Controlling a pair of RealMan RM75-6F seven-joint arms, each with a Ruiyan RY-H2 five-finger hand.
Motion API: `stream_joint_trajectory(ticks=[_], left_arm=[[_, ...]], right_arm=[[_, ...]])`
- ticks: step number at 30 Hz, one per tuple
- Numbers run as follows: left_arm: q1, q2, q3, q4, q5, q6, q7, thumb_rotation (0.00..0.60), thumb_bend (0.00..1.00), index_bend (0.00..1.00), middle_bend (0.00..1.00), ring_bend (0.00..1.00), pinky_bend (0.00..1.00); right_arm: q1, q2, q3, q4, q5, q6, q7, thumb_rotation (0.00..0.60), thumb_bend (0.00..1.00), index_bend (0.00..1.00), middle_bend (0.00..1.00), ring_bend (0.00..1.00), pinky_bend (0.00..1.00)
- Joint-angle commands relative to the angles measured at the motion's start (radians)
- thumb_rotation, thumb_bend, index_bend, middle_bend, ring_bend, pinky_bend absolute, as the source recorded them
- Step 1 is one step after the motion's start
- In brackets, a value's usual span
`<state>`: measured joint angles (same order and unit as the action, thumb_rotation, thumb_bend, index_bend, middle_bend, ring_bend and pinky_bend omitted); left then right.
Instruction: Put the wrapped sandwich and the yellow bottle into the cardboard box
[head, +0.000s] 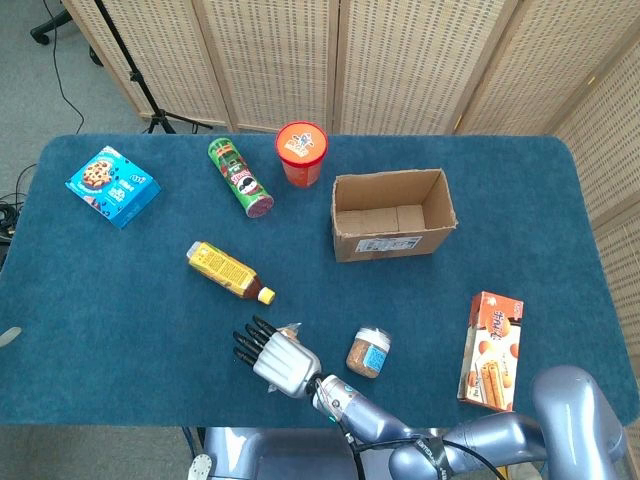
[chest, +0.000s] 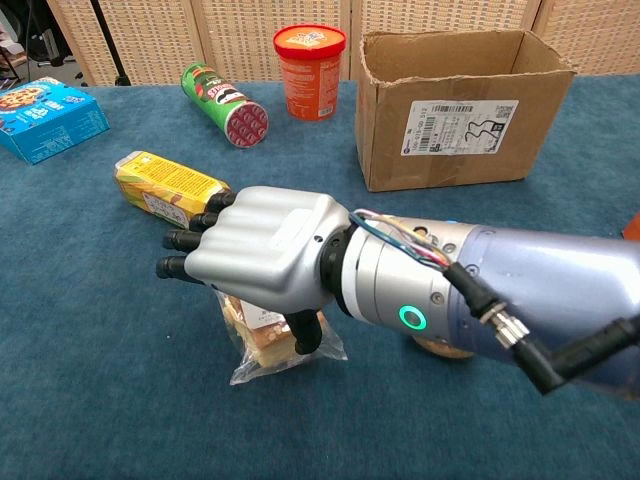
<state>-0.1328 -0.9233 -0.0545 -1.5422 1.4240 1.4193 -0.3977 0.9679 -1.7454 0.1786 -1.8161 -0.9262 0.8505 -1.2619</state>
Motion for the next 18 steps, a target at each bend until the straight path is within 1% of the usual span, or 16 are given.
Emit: stream_joint_trajectory(ticks=[1, 4, 8, 11, 12, 14, 15, 16, 17, 18], left_arm=[[0.000, -0.001, -0.002, -0.001, 0.000, -0.001, 0.003, 0.600, 0.00, 0.00, 0.00, 0.00, 0.00], [0.001, -0.001, -0.005, -0.002, 0.000, -0.002, 0.006, 0.600, 0.00, 0.00, 0.00, 0.00, 0.00], [0.001, -0.002, -0.007, -0.001, -0.003, -0.010, 0.009, 0.600, 0.00, 0.00, 0.00, 0.00, 0.00], [0.001, -0.003, -0.009, -0.001, -0.003, -0.013, 0.007, 0.600, 0.00, 0.00, 0.00, 0.00, 0.00], [0.001, -0.003, -0.010, 0.000, -0.004, -0.014, 0.007, 0.600, 0.00, 0.00, 0.00, 0.00, 0.00], [0.000, -0.004, -0.011, 0.001, -0.005, -0.019, 0.008, 0.600, 0.00, 0.00, 0.00, 0.00, 0.00], [-0.001, -0.004, -0.011, 0.000, -0.004, -0.021, 0.009, 0.600, 0.00, 0.00, 0.00, 0.00, 0.00], [-0.002, -0.004, -0.011, 0.000, -0.005, -0.026, 0.010, 0.600, 0.00, 0.00, 0.00, 0.00, 0.00], [-0.003, -0.004, -0.011, 0.001, -0.006, -0.028, 0.011, 0.600, 0.00, 0.00, 0.00, 0.00, 0.00], [-0.003, -0.005, -0.012, 0.001, -0.005, -0.030, 0.012, 0.600, 0.00, 0.00, 0.00, 0.00, 0.00]], right_arm=[[0.025, 0.004, -0.023, 0.018, 0.016, 0.012, 0.006, 0.600, 0.00, 0.00, 0.00, 0.00, 0.00], [0.042, 0.004, -0.042, 0.033, 0.027, 0.016, 0.017, 0.600, 0.00, 0.00, 0.00, 0.00, 0.00], [0.068, -0.010, -0.066, 0.078, 0.020, 0.024, 0.028, 0.600, 0.00, 0.00, 0.00, 0.00, 0.00], [0.080, -0.019, -0.076, 0.109, -0.005, 0.025, 0.059, 0.600, 0.00, 0.01, 0.00, 0.00, 0.02], [0.080, -0.021, -0.079, 0.118, -0.019, 0.025, 0.076, 0.600, 0.00, 0.05, 0.02, 0.00, 0.06], [0.076, -0.024, -0.084, 0.134, -0.069, 0.015, 0.145, 0.600, 0.00, 0.19, 0.13, 0.06, 0.18], [0.071, -0.025, -0.086, 0.143, -0.097, 0.011, 0.182, 0.600, 0.03, 0.30, 0.23, 0.13, 0.25], [0.063, -0.026, -0.089, 0.152, -0.132, 0.006, 0.235, 0.600, 0.08, 0.39, 0.32, 0.22, 0.32], [0.058, -0.026, -0.090, 0.158, -0.158, 0.003, 0.278, 0.600, 0.13, 0.45, 0.38, 0.27, 0.35], [0.051, -0.026, -0.091, 0.165, -0.186, 0.003, 0.321, 0.600, 0.21, 0.51, 0.46, 0.34, 0.38]])
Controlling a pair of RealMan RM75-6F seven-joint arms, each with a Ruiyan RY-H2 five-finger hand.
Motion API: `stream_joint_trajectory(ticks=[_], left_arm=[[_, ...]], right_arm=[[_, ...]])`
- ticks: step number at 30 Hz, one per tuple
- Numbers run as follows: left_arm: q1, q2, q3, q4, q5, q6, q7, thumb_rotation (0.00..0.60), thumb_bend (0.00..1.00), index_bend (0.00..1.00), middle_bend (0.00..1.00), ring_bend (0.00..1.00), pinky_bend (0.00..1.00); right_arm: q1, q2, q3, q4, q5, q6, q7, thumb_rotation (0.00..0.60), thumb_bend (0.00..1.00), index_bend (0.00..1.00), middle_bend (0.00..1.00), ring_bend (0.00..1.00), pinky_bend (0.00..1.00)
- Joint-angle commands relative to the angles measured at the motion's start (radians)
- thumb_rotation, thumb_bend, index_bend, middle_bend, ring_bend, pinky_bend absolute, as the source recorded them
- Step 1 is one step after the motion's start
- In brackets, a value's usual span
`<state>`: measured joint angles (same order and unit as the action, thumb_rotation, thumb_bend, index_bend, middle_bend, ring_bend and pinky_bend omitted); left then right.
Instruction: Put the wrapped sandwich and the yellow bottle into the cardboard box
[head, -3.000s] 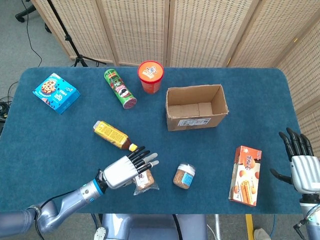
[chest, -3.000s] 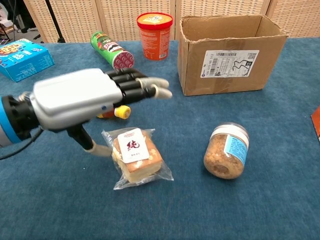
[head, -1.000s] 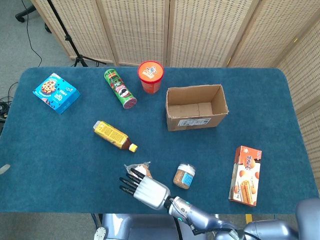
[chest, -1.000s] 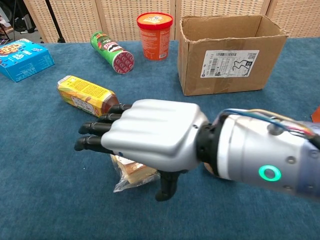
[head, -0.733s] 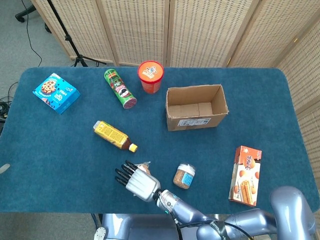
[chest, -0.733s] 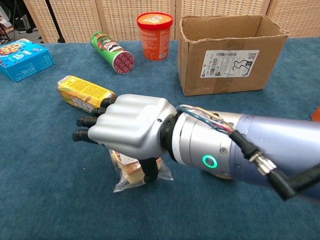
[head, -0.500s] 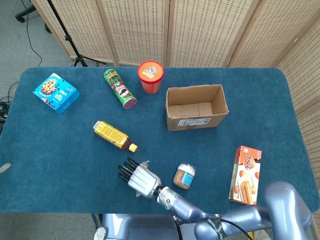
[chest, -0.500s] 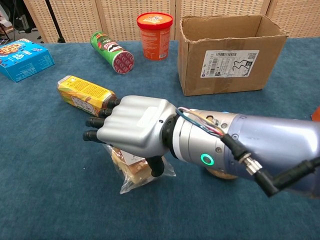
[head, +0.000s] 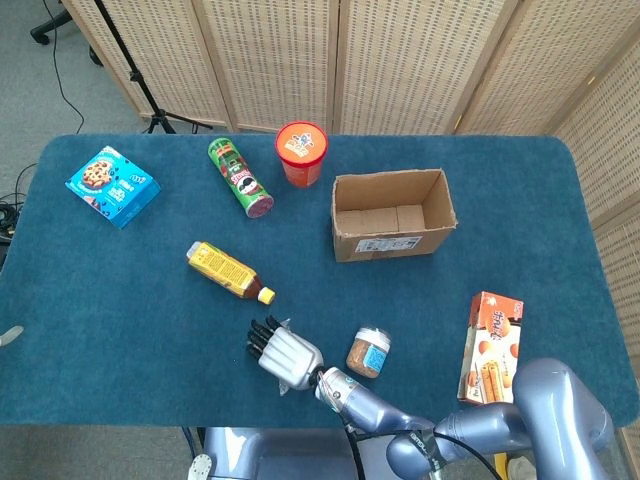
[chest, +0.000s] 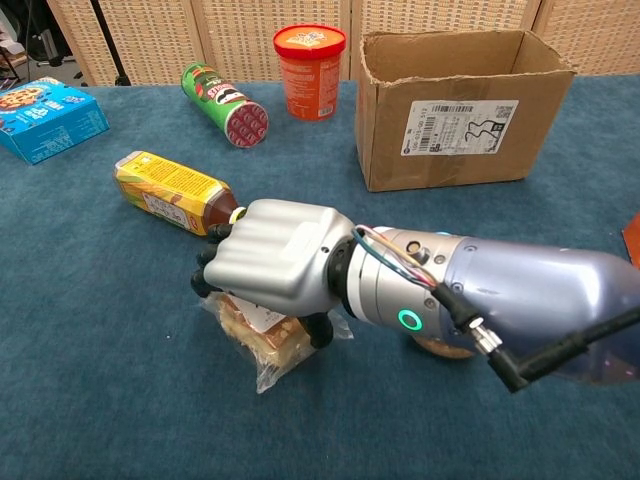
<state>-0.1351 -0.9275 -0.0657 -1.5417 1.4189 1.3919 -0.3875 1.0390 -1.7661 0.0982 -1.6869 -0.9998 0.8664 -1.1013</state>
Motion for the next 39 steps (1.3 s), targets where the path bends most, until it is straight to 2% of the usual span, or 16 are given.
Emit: stream_joint_trajectory(ticks=[1, 4, 6, 10, 13, 15, 17, 19, 22, 24, 28, 39], left_arm=[[-0.002, -0.002, -0.001, 0.000, 0.000, -0.004, 0.003, 0.600, 0.00, 0.00, 0.00, 0.00, 0.00], [-0.002, -0.003, -0.002, -0.002, 0.000, -0.005, 0.008, 0.600, 0.00, 0.00, 0.00, 0.00, 0.00], [-0.001, -0.003, -0.003, -0.003, 0.000, -0.005, 0.011, 0.600, 0.00, 0.00, 0.00, 0.00, 0.00], [-0.001, -0.005, -0.004, -0.005, -0.002, -0.009, 0.018, 0.600, 0.00, 0.00, 0.00, 0.00, 0.00], [-0.003, -0.006, -0.004, -0.006, -0.005, -0.017, 0.026, 0.600, 0.00, 0.00, 0.00, 0.00, 0.00], [-0.005, -0.007, -0.004, -0.006, -0.008, -0.022, 0.031, 0.600, 0.00, 0.00, 0.00, 0.00, 0.00], [-0.006, -0.009, -0.006, -0.007, -0.013, -0.026, 0.038, 0.600, 0.00, 0.00, 0.00, 0.00, 0.00], [-0.007, -0.011, -0.008, -0.008, -0.016, -0.028, 0.043, 0.600, 0.00, 0.00, 0.00, 0.00, 0.00], [-0.008, -0.014, -0.010, -0.010, -0.020, -0.032, 0.052, 0.600, 0.00, 0.00, 0.00, 0.00, 0.00], [-0.010, -0.015, -0.011, -0.010, -0.023, -0.036, 0.058, 0.600, 0.00, 0.00, 0.00, 0.00, 0.00], [-0.018, -0.020, -0.016, -0.014, -0.035, -0.052, 0.079, 0.600, 0.00, 0.00, 0.00, 0.00, 0.00], [-0.044, -0.037, -0.023, -0.024, -0.065, -0.103, 0.140, 0.600, 0.00, 0.00, 0.00, 0.00, 0.00]], right_arm=[[-0.027, -0.004, -0.012, 0.046, -0.152, -0.011, 0.212, 0.600, 0.30, 0.55, 0.52, 0.38, 0.40], [-0.039, 0.003, -0.016, 0.072, -0.246, 0.008, 0.310, 0.600, 0.49, 0.58, 0.57, 0.42, 0.40], [-0.043, 0.011, -0.017, 0.081, -0.293, 0.022, 0.353, 0.600, 0.55, 0.59, 0.58, 0.43, 0.40], [-0.053, 0.082, 0.014, 0.055, -0.419, 0.098, 0.450, 0.600, 0.60, 0.59, 0.58, 0.43, 0.40], [-0.052, 0.160, 0.072, 0.026, -0.458, 0.143, 0.489, 0.600, 0.61, 0.59, 0.58, 0.43, 0.40], [-0.051, 0.203, 0.109, 0.016, -0.454, 0.155, 0.503, 0.600, 0.61, 0.59, 0.58, 0.43, 0.40], [-0.050, 0.274, 0.188, 0.027, -0.418, 0.175, 0.522, 0.600, 0.61, 0.59, 0.58, 0.43, 0.40], [-0.047, 0.334, 0.239, 0.042, -0.373, 0.163, 0.550, 0.600, 0.61, 0.59, 0.58, 0.43, 0.40], [-0.049, 0.392, 0.290, 0.090, -0.311, 0.152, 0.586, 0.600, 0.61, 0.59, 0.58, 0.43, 0.40], [-0.052, 0.416, 0.306, 0.127, -0.276, 0.139, 0.614, 0.600, 0.61, 0.59, 0.58, 0.43, 0.40], [-0.064, 0.451, 0.302, 0.225, -0.218, 0.087, 0.691, 0.600, 0.61, 0.59, 0.58, 0.43, 0.40], [-0.069, 0.408, 0.218, 0.422, -0.249, 0.018, 0.832, 0.600, 0.61, 0.59, 0.58, 0.43, 0.40]])
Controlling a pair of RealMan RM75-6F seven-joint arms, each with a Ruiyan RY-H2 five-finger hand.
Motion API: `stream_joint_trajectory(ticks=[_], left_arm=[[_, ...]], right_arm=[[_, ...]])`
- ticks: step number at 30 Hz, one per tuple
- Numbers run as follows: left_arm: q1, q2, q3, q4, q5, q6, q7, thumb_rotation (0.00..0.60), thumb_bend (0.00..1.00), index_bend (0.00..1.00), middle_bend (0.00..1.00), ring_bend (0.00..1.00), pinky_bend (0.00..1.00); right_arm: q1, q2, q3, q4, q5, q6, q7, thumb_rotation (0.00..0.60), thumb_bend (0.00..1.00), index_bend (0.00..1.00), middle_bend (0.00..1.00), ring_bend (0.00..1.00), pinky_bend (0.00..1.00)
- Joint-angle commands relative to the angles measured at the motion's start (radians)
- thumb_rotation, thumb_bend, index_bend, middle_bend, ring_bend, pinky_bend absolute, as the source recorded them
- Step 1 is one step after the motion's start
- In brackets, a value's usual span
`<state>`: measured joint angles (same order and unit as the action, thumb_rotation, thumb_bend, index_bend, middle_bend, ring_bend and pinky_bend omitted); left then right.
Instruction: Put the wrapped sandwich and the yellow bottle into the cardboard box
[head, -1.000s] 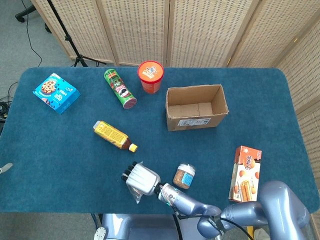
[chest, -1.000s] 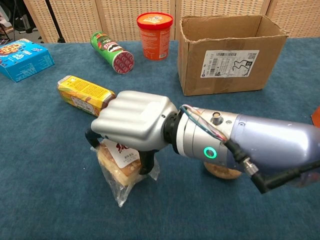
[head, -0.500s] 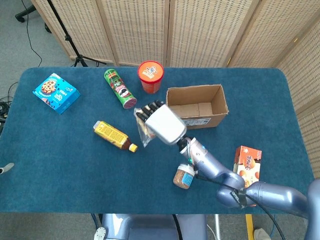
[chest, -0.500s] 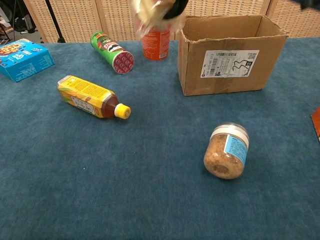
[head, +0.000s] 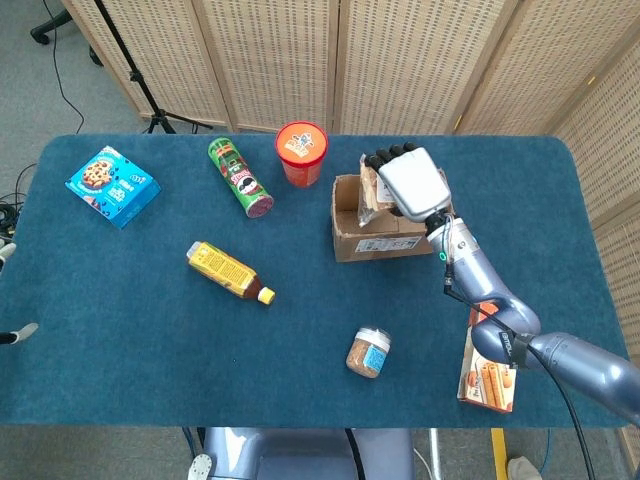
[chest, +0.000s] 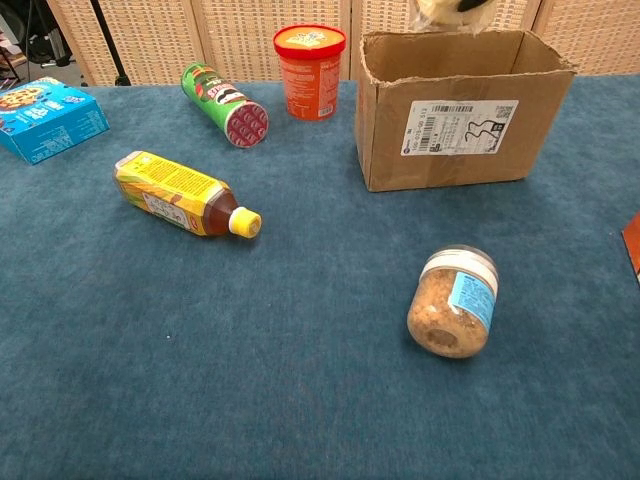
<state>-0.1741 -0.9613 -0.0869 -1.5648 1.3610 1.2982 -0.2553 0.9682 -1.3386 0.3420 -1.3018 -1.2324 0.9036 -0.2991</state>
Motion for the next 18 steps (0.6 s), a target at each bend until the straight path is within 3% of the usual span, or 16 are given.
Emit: stream_joint_trajectory(ticks=[1, 5, 6, 8, 9, 10, 12, 18], left_arm=[[-0.008, -0.005, -0.003, -0.001, -0.011, -0.014, 0.013, 0.600, 0.00, 0.00, 0.00, 0.00, 0.00], [-0.012, -0.007, -0.006, 0.000, -0.021, -0.025, 0.020, 0.600, 0.00, 0.00, 0.00, 0.00, 0.00], [-0.013, -0.008, -0.006, 0.001, -0.024, -0.027, 0.021, 0.600, 0.00, 0.00, 0.00, 0.00, 0.00], [-0.014, -0.009, -0.007, 0.003, -0.027, -0.030, 0.023, 0.600, 0.00, 0.00, 0.00, 0.00, 0.00], [-0.014, -0.010, -0.008, 0.005, -0.030, -0.032, 0.023, 0.600, 0.00, 0.00, 0.00, 0.00, 0.00], [-0.015, -0.011, -0.008, 0.007, -0.032, -0.035, 0.024, 0.600, 0.00, 0.00, 0.00, 0.00, 0.00], [-0.015, -0.012, -0.007, 0.009, -0.033, -0.038, 0.023, 0.600, 0.00, 0.00, 0.00, 0.00, 0.00], [-0.011, -0.013, -0.007, 0.013, -0.033, -0.034, 0.020, 0.600, 0.00, 0.00, 0.00, 0.00, 0.00]], right_arm=[[0.004, -0.025, -0.034, 0.049, -0.027, -0.020, 0.034, 0.600, 0.61, 0.59, 0.58, 0.43, 0.40], [0.011, -0.034, -0.056, 0.073, -0.044, -0.034, 0.039, 0.600, 0.59, 0.56, 0.53, 0.42, 0.40], [0.013, -0.029, -0.063, 0.072, -0.046, -0.046, 0.038, 0.600, 0.55, 0.48, 0.46, 0.39, 0.39], [0.017, -0.013, -0.076, 0.062, -0.048, -0.073, 0.032, 0.600, 0.36, 0.20, 0.21, 0.19, 0.27], [0.019, 0.001, -0.080, 0.049, -0.036, -0.094, 0.025, 0.600, 0.20, 0.06, 0.08, 0.07, 0.17], [0.020, 0.010, -0.072, 0.035, -0.025, -0.087, 0.009, 0.600, 0.07, 0.00, 0.01, 0.01, 0.09], [0.019, 0.013, -0.064, 0.024, -0.012, -0.068, -0.016, 0.600, 0.00, 0.00, 0.00, 0.00, 0.03], [0.016, 0.026, -0.041, -0.020, 0.040, -0.020, -0.091, 0.600, 0.00, 0.00, 0.00, 0.00, 0.00]])
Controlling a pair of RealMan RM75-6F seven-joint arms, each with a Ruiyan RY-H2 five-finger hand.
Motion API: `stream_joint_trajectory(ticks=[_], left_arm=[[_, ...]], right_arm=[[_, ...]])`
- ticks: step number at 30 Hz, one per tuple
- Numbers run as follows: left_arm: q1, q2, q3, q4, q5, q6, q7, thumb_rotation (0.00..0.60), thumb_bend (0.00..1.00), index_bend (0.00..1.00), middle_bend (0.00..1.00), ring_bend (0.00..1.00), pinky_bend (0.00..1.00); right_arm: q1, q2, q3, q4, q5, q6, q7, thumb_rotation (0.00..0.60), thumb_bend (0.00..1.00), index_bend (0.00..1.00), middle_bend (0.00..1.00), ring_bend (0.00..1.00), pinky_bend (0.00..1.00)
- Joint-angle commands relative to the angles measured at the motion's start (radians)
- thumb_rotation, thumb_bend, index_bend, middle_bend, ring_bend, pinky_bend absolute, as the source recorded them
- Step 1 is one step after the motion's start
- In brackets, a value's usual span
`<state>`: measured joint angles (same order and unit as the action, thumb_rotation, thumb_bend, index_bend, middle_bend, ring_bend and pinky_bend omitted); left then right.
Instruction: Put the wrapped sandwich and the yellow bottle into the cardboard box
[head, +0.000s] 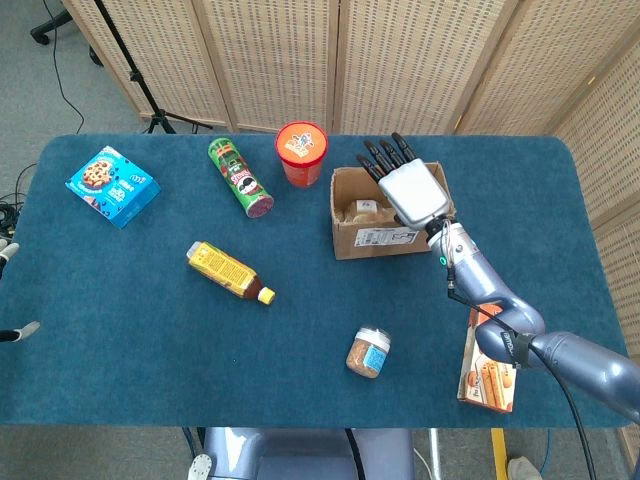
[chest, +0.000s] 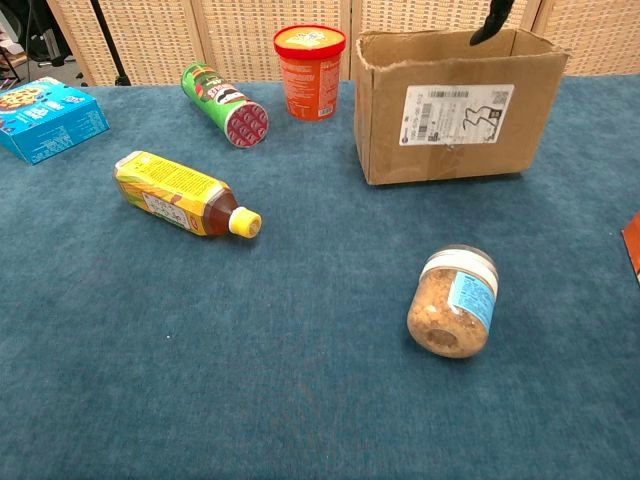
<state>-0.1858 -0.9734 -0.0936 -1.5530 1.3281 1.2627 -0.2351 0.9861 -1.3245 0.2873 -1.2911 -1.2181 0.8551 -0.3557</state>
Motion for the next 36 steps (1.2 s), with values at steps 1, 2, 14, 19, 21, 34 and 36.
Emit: stream_joint_trajectory(ticks=[1, 2, 14, 19, 21, 34, 36], left_arm=[[0.001, -0.001, 0.000, 0.002, 0.001, 0.002, -0.001, 0.600, 0.00, 0.00, 0.00, 0.00, 0.00], [0.001, -0.001, 0.001, 0.004, 0.003, 0.002, -0.001, 0.600, 0.00, 0.00, 0.00, 0.00, 0.00], [-0.067, -0.060, 0.021, 0.125, 0.125, -0.030, 0.037, 0.600, 0.00, 0.00, 0.00, 0.00, 0.00], [-0.148, -0.104, 0.020, 0.210, 0.236, -0.035, 0.043, 0.600, 0.00, 0.00, 0.00, 0.00, 0.00], [-0.202, -0.132, 0.017, 0.249, 0.303, -0.039, 0.040, 0.600, 0.00, 0.00, 0.00, 0.00, 0.00], [-0.491, -0.281, 0.057, 0.327, 0.464, -0.273, 0.054, 0.600, 0.00, 0.00, 0.00, 0.00, 0.00], [-0.531, -0.313, 0.048, 0.323, 0.446, -0.331, 0.091, 0.600, 0.00, 0.00, 0.00, 0.00, 0.00]], right_arm=[[-0.003, 0.016, 0.016, -0.040, 0.028, 0.034, -0.038, 0.600, 0.00, 0.00, 0.00, 0.00, 0.00], [-0.006, 0.023, 0.019, -0.054, 0.032, 0.041, -0.042, 0.600, 0.00, 0.00, 0.00, 0.00, 0.00], [-0.185, 0.243, 0.012, -0.360, -0.034, 0.277, -0.026, 0.600, 0.00, 0.00, 0.00, 0.00, 0.00], [-0.338, 0.328, -0.076, -0.425, -0.107, 0.388, 0.038, 0.600, 0.00, 0.00, 0.00, 0.00, 0.00], [-0.419, 0.344, -0.131, -0.420, -0.143, 0.449, 0.077, 0.600, 0.00, 0.00, 0.00, 0.00, 0.00], [-0.661, 0.262, -0.241, -0.294, -0.218, 0.635, 0.250, 0.600, 0.00, 0.00, 0.00, 0.00, 0.00], [-0.681, 0.257, -0.238, -0.289, -0.212, 0.651, 0.261, 0.600, 0.00, 0.00, 0.00, 0.00, 0.00]])
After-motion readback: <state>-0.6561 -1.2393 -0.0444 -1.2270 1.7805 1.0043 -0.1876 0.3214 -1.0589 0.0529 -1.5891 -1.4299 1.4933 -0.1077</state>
